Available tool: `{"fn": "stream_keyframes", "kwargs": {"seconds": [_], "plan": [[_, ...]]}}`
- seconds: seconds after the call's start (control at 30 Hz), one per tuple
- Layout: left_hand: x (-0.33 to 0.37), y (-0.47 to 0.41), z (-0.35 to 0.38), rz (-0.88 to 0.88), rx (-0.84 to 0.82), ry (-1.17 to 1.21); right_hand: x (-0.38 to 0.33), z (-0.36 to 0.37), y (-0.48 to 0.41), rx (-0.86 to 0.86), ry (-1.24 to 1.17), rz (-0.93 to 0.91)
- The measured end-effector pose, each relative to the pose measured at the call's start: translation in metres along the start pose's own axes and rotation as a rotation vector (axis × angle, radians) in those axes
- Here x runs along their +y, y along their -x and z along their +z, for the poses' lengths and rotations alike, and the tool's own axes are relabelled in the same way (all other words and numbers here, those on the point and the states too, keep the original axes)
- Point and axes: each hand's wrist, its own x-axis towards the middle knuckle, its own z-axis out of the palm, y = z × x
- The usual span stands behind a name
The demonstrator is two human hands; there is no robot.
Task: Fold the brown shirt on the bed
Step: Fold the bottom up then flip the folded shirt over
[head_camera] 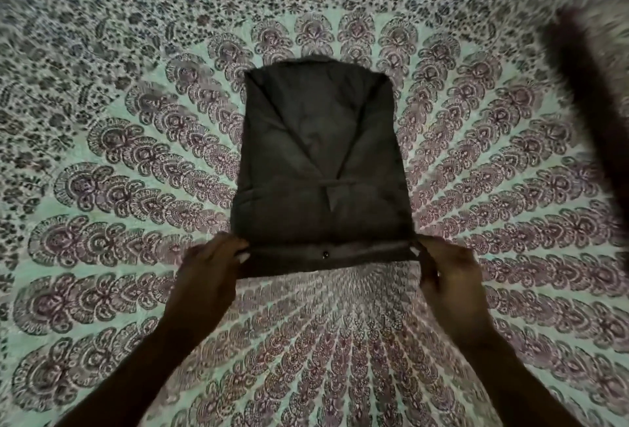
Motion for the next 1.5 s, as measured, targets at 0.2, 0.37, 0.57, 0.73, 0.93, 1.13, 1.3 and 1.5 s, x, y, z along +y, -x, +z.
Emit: {"fn": "stream_keyframes", "kwargs": {"seconds": [0.2, 0.37, 0.57, 0.73, 0.93, 1.13, 1.3, 1.5], "plan": [[0.003, -0.134, -0.054, -0.038, 0.226, 0.224, -0.036, -0.027, -0.123, 0.238, -0.139, -0.021], [-0.016, -0.239, -0.062, 0.028, 0.242, 0.117, -0.035, -0.015, -0.237, 0.318, -0.143, -0.027], [-0.039, -0.327, -0.04, -0.045, 0.369, 0.15, -0.02, 0.01, -0.35, 0.218, -0.069, 0.051], [-0.044, -0.334, -0.002, -0.221, 0.189, -0.094, -0.009, 0.036, -0.385, 0.118, 0.156, 0.187], [-0.051, -0.257, 0.064, -0.09, -0.092, -0.244, -0.021, 0.096, -0.305, -0.211, 0.292, -0.038], [-0.056, -0.244, 0.078, -0.088, -0.045, -0.356, -0.001, 0.12, -0.286, -0.19, 0.376, -0.011], [-0.051, -0.258, 0.056, -0.171, -0.276, -0.246, -0.017, 0.097, -0.306, -0.462, 0.394, 0.081], [-0.009, -0.262, 0.016, -0.446, -0.071, -0.169, -0.079, 0.066, -0.315, -0.458, 0.445, 0.094]]}}
